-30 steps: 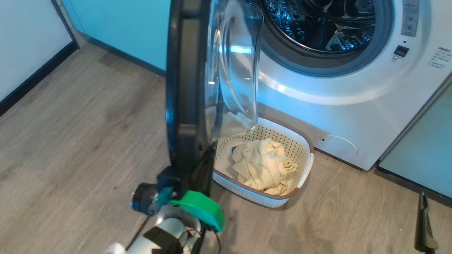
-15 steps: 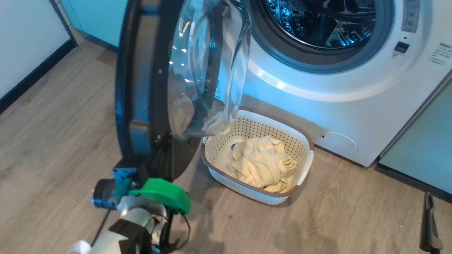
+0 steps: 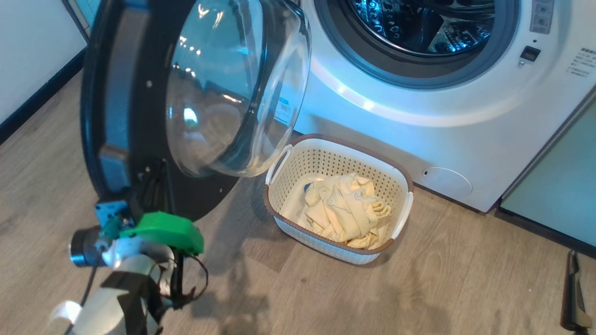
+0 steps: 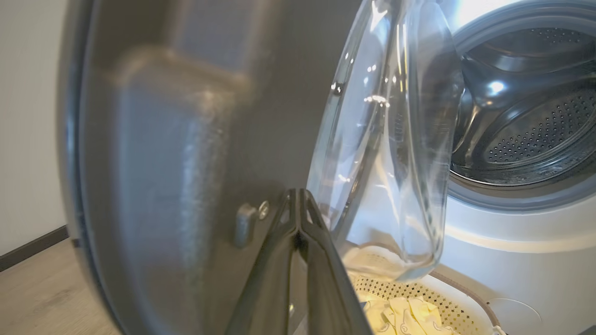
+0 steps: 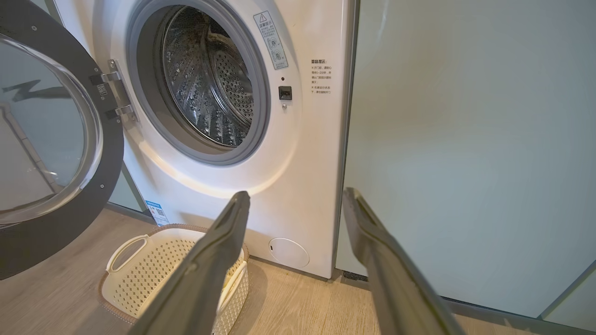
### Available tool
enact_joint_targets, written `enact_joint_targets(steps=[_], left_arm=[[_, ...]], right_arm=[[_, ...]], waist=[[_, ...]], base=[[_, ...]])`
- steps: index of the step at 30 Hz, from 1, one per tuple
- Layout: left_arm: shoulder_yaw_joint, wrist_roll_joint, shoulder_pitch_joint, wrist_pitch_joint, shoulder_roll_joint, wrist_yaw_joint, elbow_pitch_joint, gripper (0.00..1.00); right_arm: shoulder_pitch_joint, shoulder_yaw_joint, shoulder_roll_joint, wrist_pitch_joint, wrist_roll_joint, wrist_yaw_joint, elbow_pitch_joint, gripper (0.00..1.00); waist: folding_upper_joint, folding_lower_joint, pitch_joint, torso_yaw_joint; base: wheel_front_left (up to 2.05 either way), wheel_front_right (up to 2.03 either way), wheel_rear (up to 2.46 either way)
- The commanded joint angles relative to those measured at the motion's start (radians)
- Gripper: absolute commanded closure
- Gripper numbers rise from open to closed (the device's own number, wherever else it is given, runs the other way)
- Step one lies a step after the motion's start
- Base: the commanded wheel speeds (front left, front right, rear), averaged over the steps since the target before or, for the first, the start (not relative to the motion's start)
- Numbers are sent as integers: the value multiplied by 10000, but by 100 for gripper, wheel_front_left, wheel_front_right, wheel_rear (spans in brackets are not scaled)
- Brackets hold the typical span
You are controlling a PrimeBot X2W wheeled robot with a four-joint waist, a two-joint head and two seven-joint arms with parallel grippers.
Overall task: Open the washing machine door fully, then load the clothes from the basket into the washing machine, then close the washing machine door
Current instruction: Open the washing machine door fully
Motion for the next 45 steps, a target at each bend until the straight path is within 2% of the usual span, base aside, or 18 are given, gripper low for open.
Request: enact_joint_targets(steps=[1, 12, 28, 38, 45], left_arm=[[586, 113, -646, -70, 430, 1630, -160, 100], [1506, 168, -1452, -70, 608, 1056, 1239, 100], [2263, 611, -2647, -70, 731, 464, 2903, 100], [2705, 928, -2763, -70, 544, 204, 3160, 100], [3043, 1214, -2325, -70, 296, 123, 2641, 100]], right_arm=[[-392, 138, -183, -67, -51, -29, -368, 0], [-450, 170, -183, -67, -86, -29, -381, 0], [-429, 191, -183, -67, -111, -29, -389, 0], [-458, 227, -183, -67, -83, -29, -361, 0], [-474, 199, -183, -67, -69, -29, -359, 0]], waist=[[0, 0, 26, 6], [0, 0, 170, -10], [0, 0, 315, 69], [0, 0, 311, 25], [0, 0, 312, 1]], base=[[0, 0, 0], [0, 0, 0], [0, 0, 0], [0, 0, 0], [0, 0, 0]])
